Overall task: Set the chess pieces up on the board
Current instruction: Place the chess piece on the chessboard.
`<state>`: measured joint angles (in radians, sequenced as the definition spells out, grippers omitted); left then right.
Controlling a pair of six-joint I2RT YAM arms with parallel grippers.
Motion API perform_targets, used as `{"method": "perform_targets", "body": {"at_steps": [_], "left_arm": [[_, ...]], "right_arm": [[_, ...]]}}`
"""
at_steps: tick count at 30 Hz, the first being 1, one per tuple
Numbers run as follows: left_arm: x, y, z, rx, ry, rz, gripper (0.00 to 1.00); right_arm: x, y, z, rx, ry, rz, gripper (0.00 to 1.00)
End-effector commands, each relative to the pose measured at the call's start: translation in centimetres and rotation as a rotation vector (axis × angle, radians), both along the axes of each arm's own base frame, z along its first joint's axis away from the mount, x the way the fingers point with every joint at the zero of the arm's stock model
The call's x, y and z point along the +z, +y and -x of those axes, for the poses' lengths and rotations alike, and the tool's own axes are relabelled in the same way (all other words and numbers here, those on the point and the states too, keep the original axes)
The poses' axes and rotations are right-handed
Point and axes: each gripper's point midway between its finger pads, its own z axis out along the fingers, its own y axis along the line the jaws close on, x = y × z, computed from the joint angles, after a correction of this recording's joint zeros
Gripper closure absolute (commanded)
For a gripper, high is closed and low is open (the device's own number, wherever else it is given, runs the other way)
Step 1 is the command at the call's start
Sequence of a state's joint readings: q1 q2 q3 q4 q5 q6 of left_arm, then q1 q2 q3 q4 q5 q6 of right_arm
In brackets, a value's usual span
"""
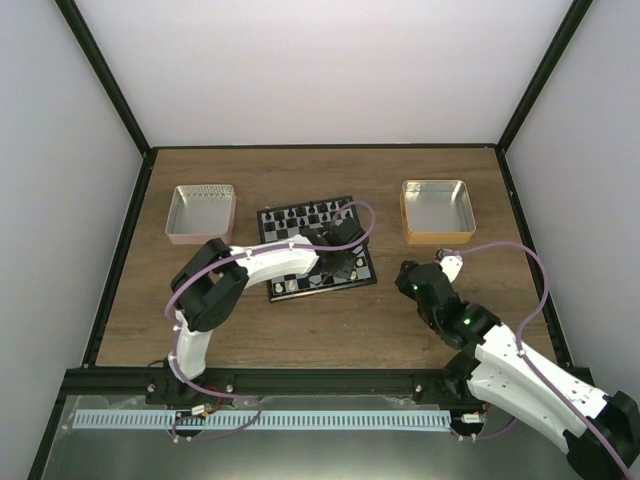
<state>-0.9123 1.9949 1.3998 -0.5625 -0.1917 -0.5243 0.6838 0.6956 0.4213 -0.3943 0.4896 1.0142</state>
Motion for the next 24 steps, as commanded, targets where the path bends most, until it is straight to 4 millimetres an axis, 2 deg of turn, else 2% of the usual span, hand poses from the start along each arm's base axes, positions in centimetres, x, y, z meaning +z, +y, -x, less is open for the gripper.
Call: {"method": "perform_targets", "body": {"at_steps": [1,8,12,19,24], "left_arm": [[-1.1,0.5,-0.4,0.011,-0.005,-0.051,0.92],[-1.4,0.8,-0.2,0.010,0.004,-0.066,0.88],[-0.8,0.5,-0.1,0.006,0.004,-0.045,0.79],[3.7,0.2,-0.9,0.020,-0.077,0.020,0.66],[6.9,1.8,-1.8,0.081,-0.162,0.004,0.63]], "right_arm": [[-0.2,-0.1,-0.1,-0.012,-0.005,-0.007,0.39],[-0.4,-0.2,0.0,-0.015,-0.001,-0.006,0.39],[-0.5,-0.2,0.1,-0.015,-0.002,-0.009,0.39],[-0.9,-0.2,0.2,-0.009,-0.002,-0.019,0.39],[-1.2,0.1,0.6,0.020,-0.002,-0.036,0.39]]}}
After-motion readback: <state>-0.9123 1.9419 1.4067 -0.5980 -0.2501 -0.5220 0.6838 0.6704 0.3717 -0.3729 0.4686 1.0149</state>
